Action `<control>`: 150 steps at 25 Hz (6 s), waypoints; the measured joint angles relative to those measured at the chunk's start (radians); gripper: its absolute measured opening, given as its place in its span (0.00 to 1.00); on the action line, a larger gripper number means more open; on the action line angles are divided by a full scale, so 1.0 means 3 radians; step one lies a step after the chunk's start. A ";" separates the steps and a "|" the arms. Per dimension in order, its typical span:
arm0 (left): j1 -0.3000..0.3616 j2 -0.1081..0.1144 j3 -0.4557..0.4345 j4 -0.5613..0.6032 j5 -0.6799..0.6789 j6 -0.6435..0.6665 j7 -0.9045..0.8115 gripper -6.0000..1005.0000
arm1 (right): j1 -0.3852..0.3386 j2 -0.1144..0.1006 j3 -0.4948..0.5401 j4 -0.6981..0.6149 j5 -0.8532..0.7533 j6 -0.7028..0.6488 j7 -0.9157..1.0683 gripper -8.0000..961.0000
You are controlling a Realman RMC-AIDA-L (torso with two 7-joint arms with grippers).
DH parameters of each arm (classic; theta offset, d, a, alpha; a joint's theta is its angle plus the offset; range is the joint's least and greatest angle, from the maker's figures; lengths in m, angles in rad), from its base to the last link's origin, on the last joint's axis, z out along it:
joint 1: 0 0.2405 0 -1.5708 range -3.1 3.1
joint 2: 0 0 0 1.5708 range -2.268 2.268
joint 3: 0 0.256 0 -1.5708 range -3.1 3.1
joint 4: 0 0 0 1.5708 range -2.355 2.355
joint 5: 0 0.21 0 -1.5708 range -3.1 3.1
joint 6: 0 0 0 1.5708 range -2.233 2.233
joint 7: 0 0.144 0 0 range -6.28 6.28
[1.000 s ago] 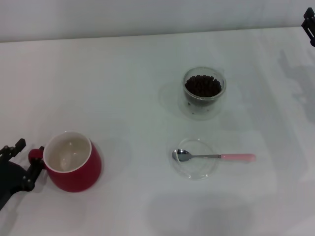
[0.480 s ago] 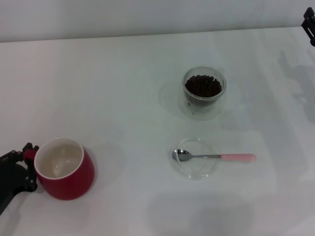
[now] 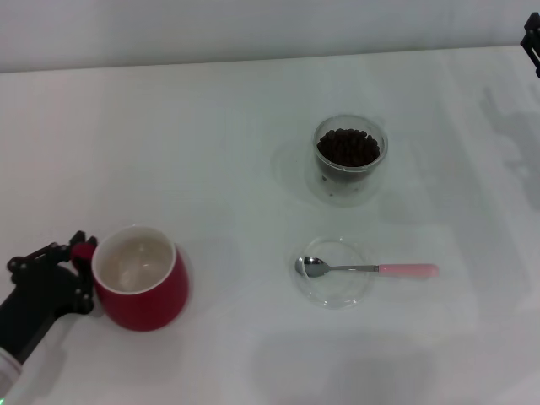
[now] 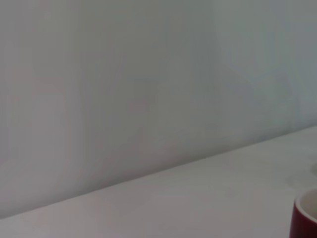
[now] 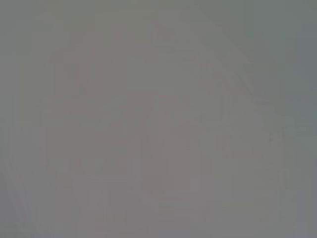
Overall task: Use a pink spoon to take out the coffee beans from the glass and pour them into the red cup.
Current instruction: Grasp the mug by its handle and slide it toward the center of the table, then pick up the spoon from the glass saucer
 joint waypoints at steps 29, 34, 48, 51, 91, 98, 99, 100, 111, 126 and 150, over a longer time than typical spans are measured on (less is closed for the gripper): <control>-0.0261 -0.0005 0.0000 0.0475 0.0209 -0.0484 0.0233 0.10 | -0.0012 -0.0009 -0.0021 -0.0006 -0.0025 0.0042 -0.0008 0.86; -0.0211 -0.0005 0.0000 0.0474 0.0209 -0.0473 0.0233 0.10 | -0.0020 -0.0009 -0.0021 -0.0006 -0.0025 0.0044 -0.0008 0.86; -0.0093 -0.0005 0.0000 0.0483 0.0175 -0.0423 0.0232 0.61 | -0.0033 -0.0009 -0.0021 0.0004 -0.0031 0.0044 -0.0008 0.86; -0.0052 -0.0005 -0.0004 0.0490 0.0170 -0.0333 0.0231 0.65 | -0.0035 -0.0008 -0.0021 -0.0003 -0.0030 0.0043 -0.0008 0.86; 0.0085 0.0012 -0.0221 0.0363 -0.1882 0.0511 -0.0446 0.89 | -0.1208 -0.0075 -0.1238 0.0281 -0.0051 -0.1242 0.1914 0.87; -0.0183 0.0010 -0.0221 0.0359 -0.1962 0.0492 -0.0447 0.89 | -0.1296 -0.0055 -0.1229 0.0832 -0.0200 -0.1807 0.2640 0.87; -0.0202 0.0009 -0.0221 0.0359 -0.1962 0.0486 -0.0443 0.89 | -0.1291 -0.0051 -0.1217 0.0869 -0.0274 -0.1861 0.2704 0.87; -0.0241 0.0006 -0.0223 0.0358 -0.1964 0.0465 -0.0439 0.89 | -0.1285 -0.0047 -0.1206 0.0899 -0.0376 -0.1888 0.2769 0.87; -0.0268 0.0001 -0.0205 0.0378 -0.1953 0.0393 -0.0434 0.89 | -0.1186 -0.0035 -0.0864 0.1073 -0.1377 -0.1637 0.3004 0.87; -0.0253 0.0006 -0.0199 0.0388 -0.1949 0.0394 -0.0441 0.89 | -0.0972 -0.0025 -0.0860 0.0936 -0.1688 -0.1306 0.3165 0.86; -0.0257 0.0006 -0.0201 0.0362 -0.1939 0.0418 -0.0432 0.89 | -0.0750 0.0002 -0.0795 0.0824 -0.2004 -0.1076 0.3209 0.76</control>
